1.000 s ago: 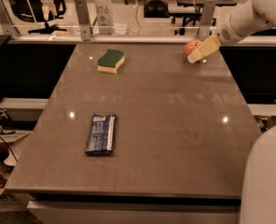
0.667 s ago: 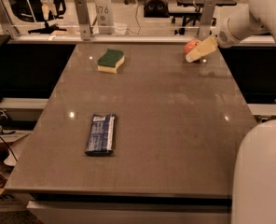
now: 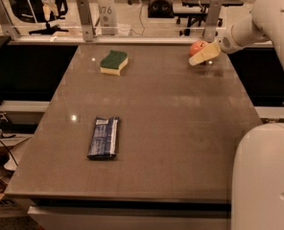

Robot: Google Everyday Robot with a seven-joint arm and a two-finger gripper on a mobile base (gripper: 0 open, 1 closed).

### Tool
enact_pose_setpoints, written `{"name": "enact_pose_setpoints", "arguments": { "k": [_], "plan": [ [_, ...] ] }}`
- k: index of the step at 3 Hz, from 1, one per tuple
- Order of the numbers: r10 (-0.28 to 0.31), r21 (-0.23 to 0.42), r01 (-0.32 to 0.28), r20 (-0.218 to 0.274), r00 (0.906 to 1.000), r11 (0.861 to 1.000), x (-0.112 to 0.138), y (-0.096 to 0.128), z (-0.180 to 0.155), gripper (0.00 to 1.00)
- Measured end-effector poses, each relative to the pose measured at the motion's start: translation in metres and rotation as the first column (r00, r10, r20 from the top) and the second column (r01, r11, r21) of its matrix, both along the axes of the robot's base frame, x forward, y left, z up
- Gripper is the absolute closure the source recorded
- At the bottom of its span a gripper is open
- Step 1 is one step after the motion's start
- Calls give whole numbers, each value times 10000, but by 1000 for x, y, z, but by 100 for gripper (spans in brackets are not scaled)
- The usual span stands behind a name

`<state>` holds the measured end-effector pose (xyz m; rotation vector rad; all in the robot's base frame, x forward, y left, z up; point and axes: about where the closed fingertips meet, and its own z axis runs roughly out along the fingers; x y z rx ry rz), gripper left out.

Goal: Pick apple

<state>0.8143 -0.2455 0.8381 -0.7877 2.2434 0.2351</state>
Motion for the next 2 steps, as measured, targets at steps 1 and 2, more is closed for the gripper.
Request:
{"name": "enact_pose_setpoints", "arguments": {
  "k": [1, 2],
  "plan": [
    [94, 237, -96, 64, 9999, 9997, 4, 6, -3, 0],
    [394, 529, -402, 150, 9991, 9978, 5, 19, 0, 17]
  ]
}}
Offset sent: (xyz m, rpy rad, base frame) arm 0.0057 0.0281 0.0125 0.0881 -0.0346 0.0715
